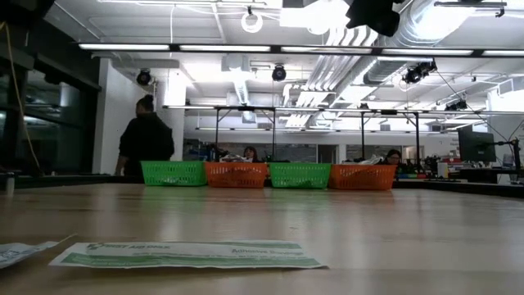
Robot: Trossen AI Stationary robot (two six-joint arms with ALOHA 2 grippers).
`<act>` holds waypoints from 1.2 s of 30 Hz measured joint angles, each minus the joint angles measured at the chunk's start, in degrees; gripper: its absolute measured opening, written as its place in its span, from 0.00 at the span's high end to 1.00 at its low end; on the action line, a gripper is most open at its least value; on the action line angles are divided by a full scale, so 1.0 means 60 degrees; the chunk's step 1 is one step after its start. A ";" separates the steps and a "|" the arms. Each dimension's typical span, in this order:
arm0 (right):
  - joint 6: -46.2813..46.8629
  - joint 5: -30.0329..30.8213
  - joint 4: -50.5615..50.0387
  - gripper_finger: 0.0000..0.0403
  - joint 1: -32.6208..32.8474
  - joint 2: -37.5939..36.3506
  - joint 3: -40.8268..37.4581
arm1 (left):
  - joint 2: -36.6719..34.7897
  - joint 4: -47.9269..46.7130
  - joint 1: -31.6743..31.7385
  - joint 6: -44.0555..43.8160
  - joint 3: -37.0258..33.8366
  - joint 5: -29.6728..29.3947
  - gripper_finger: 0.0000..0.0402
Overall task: Pick & Place First Aid Supplies
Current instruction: Put the gray towelette pack in the left orange bin
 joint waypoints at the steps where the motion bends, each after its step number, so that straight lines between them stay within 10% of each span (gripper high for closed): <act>1: 0.0047 0.0010 0.0003 0.77 0.0074 0.0000 0.0000 | 0.0168 0.0149 -0.0087 0.0094 0.0000 -0.0056 0.55; 36: 0.0738 0.0771 -0.0304 0.77 0.1145 0.0004 0.0000 | 0.3391 0.1459 -0.0201 -0.1277 0.0109 -0.0230 0.55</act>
